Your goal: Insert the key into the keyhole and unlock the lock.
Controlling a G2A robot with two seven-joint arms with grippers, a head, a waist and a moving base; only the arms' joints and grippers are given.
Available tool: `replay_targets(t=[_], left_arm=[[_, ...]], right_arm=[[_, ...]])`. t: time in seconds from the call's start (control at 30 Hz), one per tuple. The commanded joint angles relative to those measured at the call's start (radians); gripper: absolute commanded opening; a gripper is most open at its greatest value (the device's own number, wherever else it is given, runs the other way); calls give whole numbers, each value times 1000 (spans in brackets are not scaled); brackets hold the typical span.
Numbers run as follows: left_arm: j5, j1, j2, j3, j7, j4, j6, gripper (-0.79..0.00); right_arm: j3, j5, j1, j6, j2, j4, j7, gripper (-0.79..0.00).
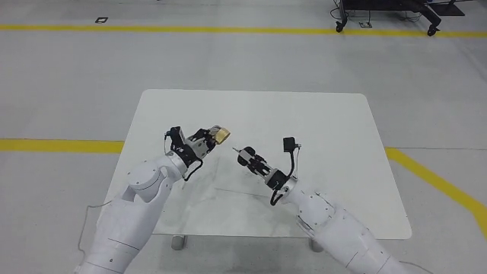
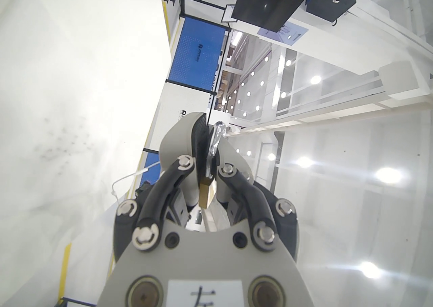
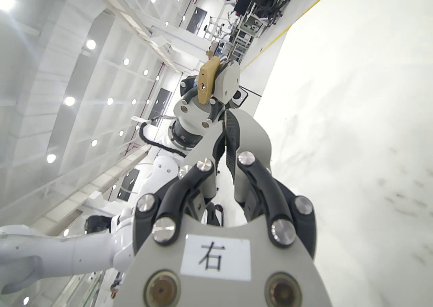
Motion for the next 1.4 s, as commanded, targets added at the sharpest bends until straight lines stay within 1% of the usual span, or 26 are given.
replay_targets(t=[0.0,0.17,0.3,0.57,0.73,0.83,1.03,1.23,1.37], left_arm=[[27,1,-3,10,29,-3,-13,-785],[73,8,-8,24,79,-12,-41,-785],[97,7,-10,31,79,-11,-34,-785],[125,4,-13,34,76,-11,-26,-785],[156,3,-15,37,91,-13,-24,-785],[146,2,-17,39,77,-11,-22,-785],[141,3,-19,33,67,-8,-27,-785],[162,5,-22,41,64,-9,-27,-785],[171,2,-24,45,56,-6,-27,-785]], right_arm=[[-10,8,-15,18,-10,-20,-58,-785],[-21,-44,-35,81,-27,-52,-167,-785],[-28,-49,-35,124,-41,-67,-193,-785],[-24,-18,-15,174,-64,-58,-186,-785],[-29,-35,-7,195,-76,-49,-173,-785],[-28,-44,-2,208,-83,-41,-179,-785],[-18,-42,-1,208,-97,-30,-201,-785],[-14,-31,-1,220,-106,-27,-154,-785],[-5,-35,0,226,-112,-28,-150,-785]])
